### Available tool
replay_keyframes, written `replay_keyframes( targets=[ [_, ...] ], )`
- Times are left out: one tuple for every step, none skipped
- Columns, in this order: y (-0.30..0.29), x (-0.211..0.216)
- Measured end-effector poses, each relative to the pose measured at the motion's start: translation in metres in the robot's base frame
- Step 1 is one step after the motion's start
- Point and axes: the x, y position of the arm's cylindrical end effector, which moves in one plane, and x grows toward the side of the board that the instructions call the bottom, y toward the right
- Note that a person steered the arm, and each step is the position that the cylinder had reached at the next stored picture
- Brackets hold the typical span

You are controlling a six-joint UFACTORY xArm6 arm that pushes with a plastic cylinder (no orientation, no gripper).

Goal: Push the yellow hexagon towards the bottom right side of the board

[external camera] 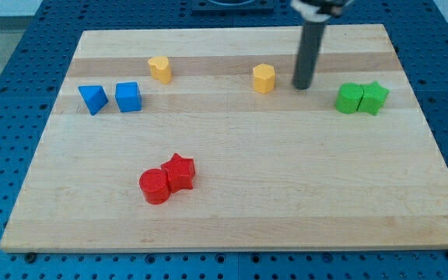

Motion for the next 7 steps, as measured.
replay_keyframes(
  targets=[
    [-0.003, -0.074],
    [-0.05, -0.035],
    [-0.009, 0.077],
    [0.001, 0.105],
    [-0.018, 0.073],
    [-0.017, 0.129],
    [0.029, 0.15]
  ],
)
